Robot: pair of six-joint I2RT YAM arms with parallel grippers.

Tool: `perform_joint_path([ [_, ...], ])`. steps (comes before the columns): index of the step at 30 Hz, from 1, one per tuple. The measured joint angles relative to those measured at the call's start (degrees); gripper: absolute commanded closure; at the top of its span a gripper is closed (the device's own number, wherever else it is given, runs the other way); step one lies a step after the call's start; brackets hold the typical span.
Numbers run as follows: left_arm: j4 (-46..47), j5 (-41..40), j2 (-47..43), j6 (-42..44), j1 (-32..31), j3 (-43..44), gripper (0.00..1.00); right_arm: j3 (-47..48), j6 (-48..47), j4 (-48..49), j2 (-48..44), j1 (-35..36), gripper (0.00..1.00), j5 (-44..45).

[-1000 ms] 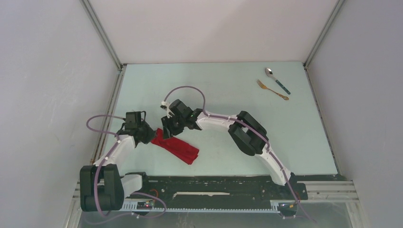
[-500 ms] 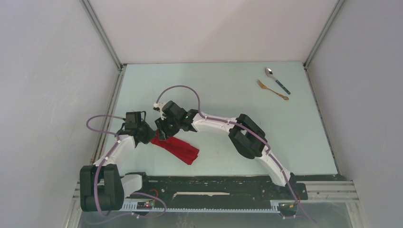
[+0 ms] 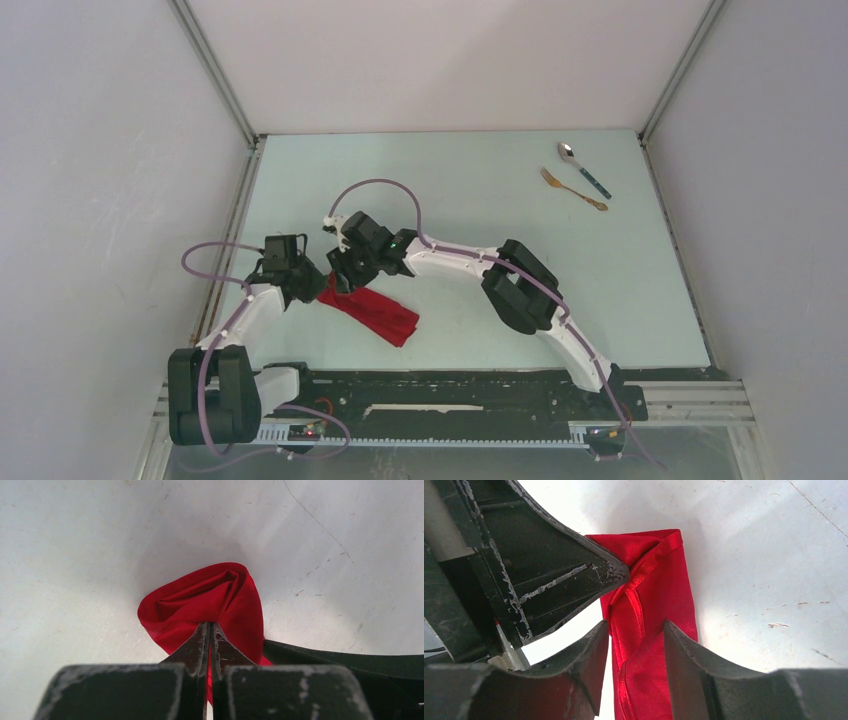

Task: Fold the napkin into a case and place the utensils inside
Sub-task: Stuff the top corner of the smaller-rectangle-folded napkin into the folded napkin.

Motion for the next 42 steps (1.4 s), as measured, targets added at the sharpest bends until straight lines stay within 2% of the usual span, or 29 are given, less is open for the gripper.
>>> perform_joint_path([
  [14,0.00,-0.13,0.00,0.02,0.00,0.00,1.00,0.00,-1.09,-0.83,-1.86,0.42,0.48,1.46],
  [16,0.00,-0.13,0.00,0.02,0.00,0.00,1.00,0.00,-1.14,-0.81,-2.36,0.42,0.58,1.46],
  [20,0.00,-0.13,0.00,0.02,0.00,0.00,1.00,0.00,-0.83,0.11,-2.67,0.31,0.98,-0.04],
  [21,0.00,-0.13,0.00,0.02,0.00,0.00,1.00,-0.02,-0.59,0.28,-2.67,0.31,1.00,-0.48],
  [28,0.00,-0.15,0.00,0.02,0.00,0.00,1.00,-0.46,1.42,2.71,-2.64,0.28,1.00,-1.75],
  [42,0.00,-0.13,0.00,-0.02,0.00,0.00,1.00,-4.57,3.17,3.93,-0.48,0.31,1.00,2.21],
])
